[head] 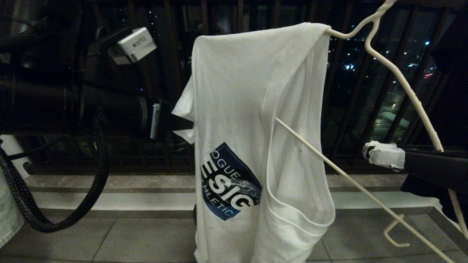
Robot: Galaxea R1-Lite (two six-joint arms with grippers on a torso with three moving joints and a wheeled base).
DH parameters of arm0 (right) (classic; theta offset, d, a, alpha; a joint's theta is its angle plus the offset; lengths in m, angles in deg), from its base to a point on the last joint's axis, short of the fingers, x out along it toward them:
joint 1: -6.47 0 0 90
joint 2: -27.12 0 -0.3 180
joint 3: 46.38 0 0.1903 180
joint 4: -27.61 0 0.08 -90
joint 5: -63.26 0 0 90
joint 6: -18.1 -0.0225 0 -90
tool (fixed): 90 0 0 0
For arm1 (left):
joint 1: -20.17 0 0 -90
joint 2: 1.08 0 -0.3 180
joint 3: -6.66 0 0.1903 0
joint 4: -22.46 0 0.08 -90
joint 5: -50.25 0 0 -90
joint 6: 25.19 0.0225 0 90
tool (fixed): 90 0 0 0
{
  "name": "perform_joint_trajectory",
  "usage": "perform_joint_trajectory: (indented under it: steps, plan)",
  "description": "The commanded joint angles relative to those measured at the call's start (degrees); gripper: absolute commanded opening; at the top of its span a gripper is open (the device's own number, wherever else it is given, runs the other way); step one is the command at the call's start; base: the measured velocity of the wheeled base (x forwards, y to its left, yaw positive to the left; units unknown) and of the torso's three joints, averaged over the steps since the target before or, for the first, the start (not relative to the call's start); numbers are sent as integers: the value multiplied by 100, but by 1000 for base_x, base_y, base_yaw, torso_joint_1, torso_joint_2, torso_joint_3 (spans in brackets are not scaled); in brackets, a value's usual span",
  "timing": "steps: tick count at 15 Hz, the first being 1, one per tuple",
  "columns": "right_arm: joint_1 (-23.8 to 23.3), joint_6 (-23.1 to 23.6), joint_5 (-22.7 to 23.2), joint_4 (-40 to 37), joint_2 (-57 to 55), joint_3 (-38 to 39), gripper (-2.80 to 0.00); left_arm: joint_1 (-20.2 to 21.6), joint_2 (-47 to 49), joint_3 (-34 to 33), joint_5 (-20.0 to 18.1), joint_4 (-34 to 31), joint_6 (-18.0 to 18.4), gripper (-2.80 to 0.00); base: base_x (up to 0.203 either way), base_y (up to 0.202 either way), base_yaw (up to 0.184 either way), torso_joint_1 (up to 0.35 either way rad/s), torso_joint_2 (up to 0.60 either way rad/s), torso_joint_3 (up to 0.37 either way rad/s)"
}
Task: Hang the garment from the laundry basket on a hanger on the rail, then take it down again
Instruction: Hang the clothes on the clothes rack
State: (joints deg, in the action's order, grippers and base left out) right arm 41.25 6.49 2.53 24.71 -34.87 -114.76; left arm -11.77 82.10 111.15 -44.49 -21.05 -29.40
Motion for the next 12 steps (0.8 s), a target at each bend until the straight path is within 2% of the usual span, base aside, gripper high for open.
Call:
perform_joint_trajectory:
  steps: [1,5,9,12]
  plan:
    - [2,-8,17,10,-15,1,-280,89,169,269,-111,-7,38,0,0,0,0,0,0,0]
    - [-6,-8,14,15,-6,-3,-280,226,328,468,-981,18,130,0,0,0,0,0,0,0]
    - [-6,-8,17,19,-6,-17,-280,368,523,546,-1448,28,159,0,0,0,0,0,0,0]
    - [-6,-8,17,19,-6,-17,-280,408,700,581,-1540,233,150,0,0,0,0,0,0,0]
